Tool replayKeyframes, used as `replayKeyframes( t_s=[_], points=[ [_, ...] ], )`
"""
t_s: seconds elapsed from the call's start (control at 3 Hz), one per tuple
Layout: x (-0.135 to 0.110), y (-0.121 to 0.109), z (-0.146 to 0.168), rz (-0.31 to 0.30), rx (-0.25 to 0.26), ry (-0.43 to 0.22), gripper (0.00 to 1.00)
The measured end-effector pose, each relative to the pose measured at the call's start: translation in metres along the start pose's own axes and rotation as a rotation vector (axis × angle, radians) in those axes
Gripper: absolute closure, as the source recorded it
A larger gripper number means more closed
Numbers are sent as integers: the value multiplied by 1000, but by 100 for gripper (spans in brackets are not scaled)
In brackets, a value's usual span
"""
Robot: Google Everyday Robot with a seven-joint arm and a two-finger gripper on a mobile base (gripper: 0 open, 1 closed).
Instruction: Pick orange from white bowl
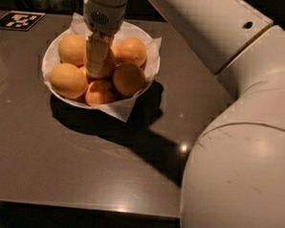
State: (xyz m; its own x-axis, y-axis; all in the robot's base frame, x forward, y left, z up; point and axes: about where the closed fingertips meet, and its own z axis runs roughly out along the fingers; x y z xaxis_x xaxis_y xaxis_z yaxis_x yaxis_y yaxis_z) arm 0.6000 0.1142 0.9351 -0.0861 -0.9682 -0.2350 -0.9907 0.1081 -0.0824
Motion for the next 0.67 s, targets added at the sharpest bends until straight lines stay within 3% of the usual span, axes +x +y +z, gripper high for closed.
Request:
replayKeyframes(
  t_s=[0.67],
  points=[
    [3,-6,2,-8,4,5,83]
  ],
)
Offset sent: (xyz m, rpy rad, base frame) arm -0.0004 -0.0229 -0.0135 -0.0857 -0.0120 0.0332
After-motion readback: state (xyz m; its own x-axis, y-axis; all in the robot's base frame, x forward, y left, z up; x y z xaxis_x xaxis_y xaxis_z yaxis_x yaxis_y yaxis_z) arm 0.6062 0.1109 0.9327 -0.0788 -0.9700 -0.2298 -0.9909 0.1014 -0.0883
